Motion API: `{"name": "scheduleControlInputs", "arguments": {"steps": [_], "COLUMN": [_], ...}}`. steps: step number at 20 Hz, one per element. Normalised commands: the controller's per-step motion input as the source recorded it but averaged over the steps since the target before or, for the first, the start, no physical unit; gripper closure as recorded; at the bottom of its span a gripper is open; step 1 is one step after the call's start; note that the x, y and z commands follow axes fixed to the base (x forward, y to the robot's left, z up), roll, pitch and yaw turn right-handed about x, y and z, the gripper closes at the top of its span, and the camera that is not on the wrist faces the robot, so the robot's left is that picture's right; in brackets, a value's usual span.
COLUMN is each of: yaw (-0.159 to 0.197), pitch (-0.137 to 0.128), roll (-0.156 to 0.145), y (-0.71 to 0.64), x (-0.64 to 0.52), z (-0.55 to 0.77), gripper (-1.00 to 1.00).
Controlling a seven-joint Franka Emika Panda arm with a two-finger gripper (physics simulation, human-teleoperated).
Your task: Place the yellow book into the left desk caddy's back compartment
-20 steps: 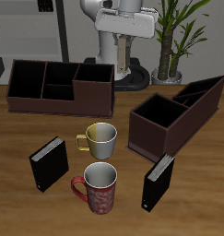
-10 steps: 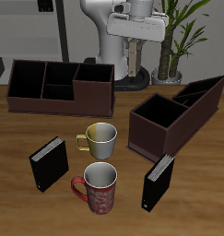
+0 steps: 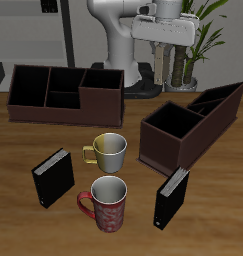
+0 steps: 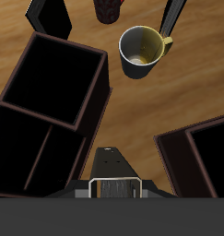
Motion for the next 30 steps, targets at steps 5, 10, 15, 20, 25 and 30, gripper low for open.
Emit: {"name": "scheduleControlInputs", "arguments": {"steps": [5,10,15,20,25,30], "yaw": [-0.053,-0.047,-0.054,-0.028,-0.028,-0.034], "pitch": [0.004,0.038,0.027,-0.016,0.005,0.004], "roll": [-0.015,-0.006,0.003,0.019,0.002,-0.013], "y": [0.41,0.35,0.3,0.32,0.13,0.05], "x": [0.29,0.23,0.1,0.07,0.11,0.14], "z": [0.01,-0.04,-0.02,0.12,0.07,0.09], "gripper": [1.0,1.0,1.0,1.0,1.0,1.0]}}
